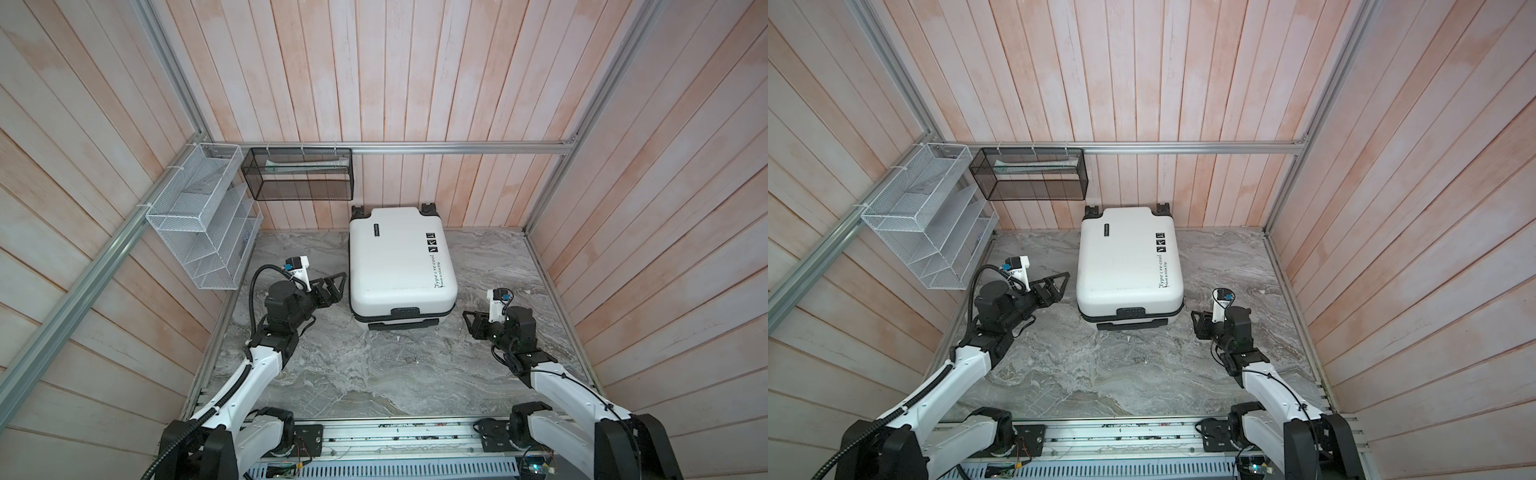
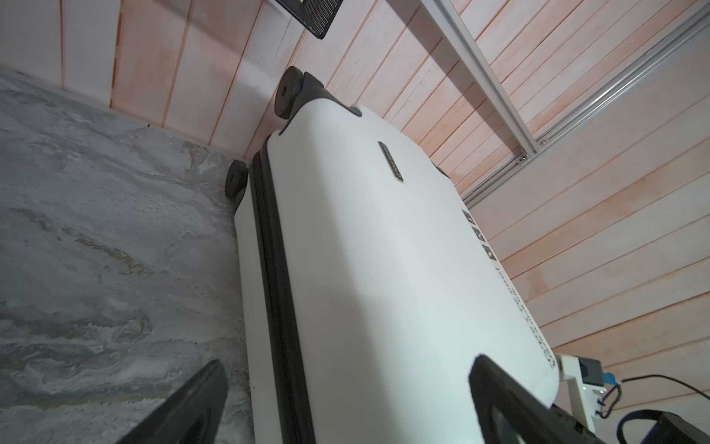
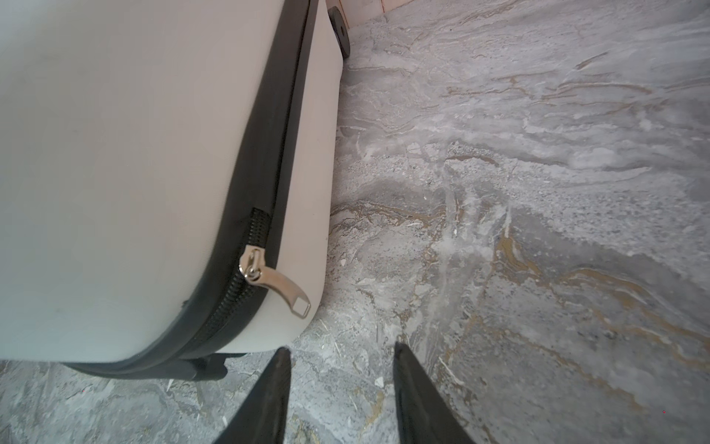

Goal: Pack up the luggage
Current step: 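Withdraw both grippers from the suitcase toward the robot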

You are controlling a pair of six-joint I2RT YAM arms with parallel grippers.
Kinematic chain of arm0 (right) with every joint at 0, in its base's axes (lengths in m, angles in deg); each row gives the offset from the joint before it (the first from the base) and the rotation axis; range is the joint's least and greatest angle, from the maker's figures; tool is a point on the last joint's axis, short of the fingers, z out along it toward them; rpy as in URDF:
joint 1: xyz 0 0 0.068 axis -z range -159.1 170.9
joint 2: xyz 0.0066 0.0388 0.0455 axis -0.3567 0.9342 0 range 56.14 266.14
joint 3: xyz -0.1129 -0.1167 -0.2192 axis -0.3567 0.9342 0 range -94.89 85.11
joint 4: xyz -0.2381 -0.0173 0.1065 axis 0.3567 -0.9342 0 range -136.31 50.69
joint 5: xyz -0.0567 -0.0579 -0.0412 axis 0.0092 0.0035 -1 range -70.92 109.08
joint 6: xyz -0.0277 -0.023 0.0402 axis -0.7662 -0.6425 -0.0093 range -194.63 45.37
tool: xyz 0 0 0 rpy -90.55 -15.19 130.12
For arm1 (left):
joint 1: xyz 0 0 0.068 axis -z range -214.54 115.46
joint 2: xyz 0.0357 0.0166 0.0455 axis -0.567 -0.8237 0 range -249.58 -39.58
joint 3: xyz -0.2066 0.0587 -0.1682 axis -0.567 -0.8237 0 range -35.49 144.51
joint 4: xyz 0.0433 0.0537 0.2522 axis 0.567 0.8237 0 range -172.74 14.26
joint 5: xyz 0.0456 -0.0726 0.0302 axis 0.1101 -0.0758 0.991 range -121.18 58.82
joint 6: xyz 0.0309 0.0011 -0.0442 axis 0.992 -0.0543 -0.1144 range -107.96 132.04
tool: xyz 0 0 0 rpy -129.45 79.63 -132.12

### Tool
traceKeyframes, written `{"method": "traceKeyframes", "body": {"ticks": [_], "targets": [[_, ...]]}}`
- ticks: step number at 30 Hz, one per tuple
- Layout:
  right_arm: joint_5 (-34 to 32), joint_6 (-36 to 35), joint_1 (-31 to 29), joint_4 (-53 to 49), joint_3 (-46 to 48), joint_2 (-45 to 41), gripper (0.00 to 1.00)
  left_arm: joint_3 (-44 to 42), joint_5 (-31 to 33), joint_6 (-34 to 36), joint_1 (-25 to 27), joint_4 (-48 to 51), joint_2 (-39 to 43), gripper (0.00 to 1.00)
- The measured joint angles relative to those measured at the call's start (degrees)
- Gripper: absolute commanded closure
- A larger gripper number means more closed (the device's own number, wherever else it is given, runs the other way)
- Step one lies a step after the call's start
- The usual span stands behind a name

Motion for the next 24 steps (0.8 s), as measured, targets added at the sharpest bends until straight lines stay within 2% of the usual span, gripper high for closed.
{"method": "traceKeyframes", "body": {"ticks": [4,12,18,24], "targets": [[-2.4,-0.1,-2.7,0.9,0.2,0.2,0.56,-3.2,0.4,-1.4,0.0,0.4,3.2,0.0],[-12.1,-0.9,-10.6,3.5,1.2,0.8,0.59,-6.3,0.2,-3.9,0.0,0.5,4.7,0.0],[-17.8,-0.7,-12.0,6.2,2.6,1.5,0.6,-6.3,-0.5,-5.4,0.0,-0.6,4.5,0.0],[-19.8,-0.7,-12.7,7.8,2.6,3.7,0.6,-6.3,-1.6,-5.6,0.0,-1.9,2.8,0.0]]}}
